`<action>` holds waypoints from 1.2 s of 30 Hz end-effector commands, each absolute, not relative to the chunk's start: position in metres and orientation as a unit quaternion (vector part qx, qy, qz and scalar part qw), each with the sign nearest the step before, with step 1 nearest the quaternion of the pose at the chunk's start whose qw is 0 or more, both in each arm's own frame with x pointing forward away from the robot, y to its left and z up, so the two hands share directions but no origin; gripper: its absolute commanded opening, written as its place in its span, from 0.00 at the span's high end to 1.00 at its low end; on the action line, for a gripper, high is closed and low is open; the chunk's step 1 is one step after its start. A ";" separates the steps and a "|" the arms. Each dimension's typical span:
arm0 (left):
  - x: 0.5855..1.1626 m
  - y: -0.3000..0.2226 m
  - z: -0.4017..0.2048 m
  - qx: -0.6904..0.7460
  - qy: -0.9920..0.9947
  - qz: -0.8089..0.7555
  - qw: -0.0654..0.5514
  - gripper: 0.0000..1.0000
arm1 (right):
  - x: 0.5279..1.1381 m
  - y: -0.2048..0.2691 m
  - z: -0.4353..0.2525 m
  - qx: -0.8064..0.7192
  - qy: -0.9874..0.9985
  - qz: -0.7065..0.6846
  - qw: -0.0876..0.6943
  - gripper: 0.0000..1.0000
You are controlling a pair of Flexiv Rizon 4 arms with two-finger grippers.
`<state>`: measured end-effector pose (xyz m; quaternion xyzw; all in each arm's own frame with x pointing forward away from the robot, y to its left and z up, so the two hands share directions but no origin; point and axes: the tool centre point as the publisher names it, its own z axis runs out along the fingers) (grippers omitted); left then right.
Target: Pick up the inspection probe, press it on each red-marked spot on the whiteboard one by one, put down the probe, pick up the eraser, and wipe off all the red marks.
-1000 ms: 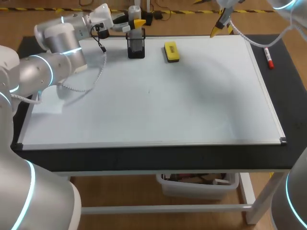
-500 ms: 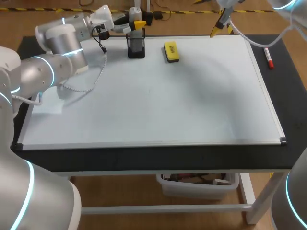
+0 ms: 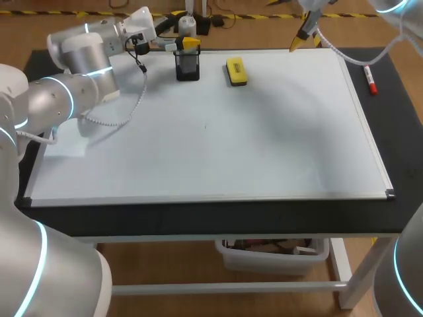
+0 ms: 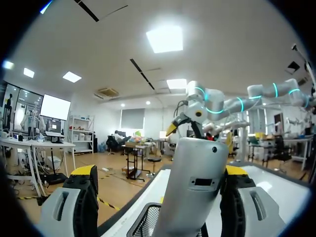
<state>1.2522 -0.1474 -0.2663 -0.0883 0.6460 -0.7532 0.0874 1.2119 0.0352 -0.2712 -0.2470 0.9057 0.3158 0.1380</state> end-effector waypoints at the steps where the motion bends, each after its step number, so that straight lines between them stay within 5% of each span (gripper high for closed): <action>1: 1.258 -0.142 -0.265 0.260 0.618 -0.712 -0.209 0.00 | 1.210 0.035 -0.269 -0.248 0.907 0.313 0.138 0.00; 36: 1.230 -0.034 -0.258 0.083 0.792 -0.602 -0.060 0.00 | 1.210 0.035 -0.269 -0.248 0.907 0.313 0.138 0.00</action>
